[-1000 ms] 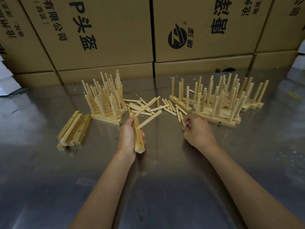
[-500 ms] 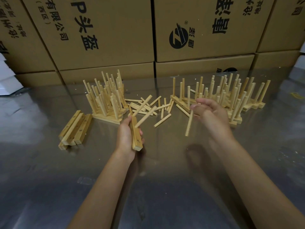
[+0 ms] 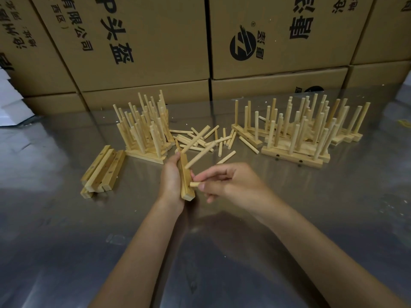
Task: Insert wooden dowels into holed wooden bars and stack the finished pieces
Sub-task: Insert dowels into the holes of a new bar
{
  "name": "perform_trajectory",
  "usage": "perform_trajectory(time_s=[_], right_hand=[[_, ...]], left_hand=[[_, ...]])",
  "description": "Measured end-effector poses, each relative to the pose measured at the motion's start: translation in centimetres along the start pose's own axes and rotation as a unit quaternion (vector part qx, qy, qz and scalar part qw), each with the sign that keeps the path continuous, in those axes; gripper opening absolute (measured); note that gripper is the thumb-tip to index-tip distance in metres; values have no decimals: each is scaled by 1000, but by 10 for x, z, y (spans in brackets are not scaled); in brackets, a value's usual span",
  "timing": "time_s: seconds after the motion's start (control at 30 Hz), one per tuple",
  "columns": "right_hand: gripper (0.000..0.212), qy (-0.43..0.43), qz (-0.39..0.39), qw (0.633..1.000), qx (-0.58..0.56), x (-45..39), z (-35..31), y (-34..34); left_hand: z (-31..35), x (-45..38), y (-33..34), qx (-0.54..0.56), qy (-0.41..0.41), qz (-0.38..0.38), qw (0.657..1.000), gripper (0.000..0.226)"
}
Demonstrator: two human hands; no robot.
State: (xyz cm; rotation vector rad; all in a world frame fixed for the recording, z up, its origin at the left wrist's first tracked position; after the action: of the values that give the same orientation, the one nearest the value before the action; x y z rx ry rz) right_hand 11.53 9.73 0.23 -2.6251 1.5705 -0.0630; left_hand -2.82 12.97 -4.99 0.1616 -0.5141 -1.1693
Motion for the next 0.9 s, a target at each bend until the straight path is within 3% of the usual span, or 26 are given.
perform_trajectory(time_s=[0.13, 0.3, 0.53, 0.73, 0.9], right_hand=[[9, -84, 22, 980, 179, 4, -12, 4], [10, -120, -21, 952, 282, 6, -16, 7], [11, -84, -63, 964, 245, -2, -6, 8], [16, -12, -55, 990, 127, -9, 13, 6], [14, -27, -33, 991, 130, -10, 14, 6]], left_hand=[[1, 1, 2, -10, 8, 7, 1000, 31], [3, 10, 21, -83, 63, -70, 992, 27], [10, 16, 28, -112, 116, -105, 981, 25], [7, 15, 25, -104, 91, -81, 987, 24], [6, 9, 22, -99, 80, -74, 989, 22]])
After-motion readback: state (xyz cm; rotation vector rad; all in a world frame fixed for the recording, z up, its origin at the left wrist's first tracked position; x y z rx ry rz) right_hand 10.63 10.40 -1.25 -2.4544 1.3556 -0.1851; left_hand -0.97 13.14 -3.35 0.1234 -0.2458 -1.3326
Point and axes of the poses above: each hand's wrist, its own x-axis away from the middle knuckle, its own y-axis out of the palm, z = x × y, the point moved 8 cm from there along -x, towards the middle knuckle, and after that the axes turned 3 degrees about -z, right-handed, at the moved point
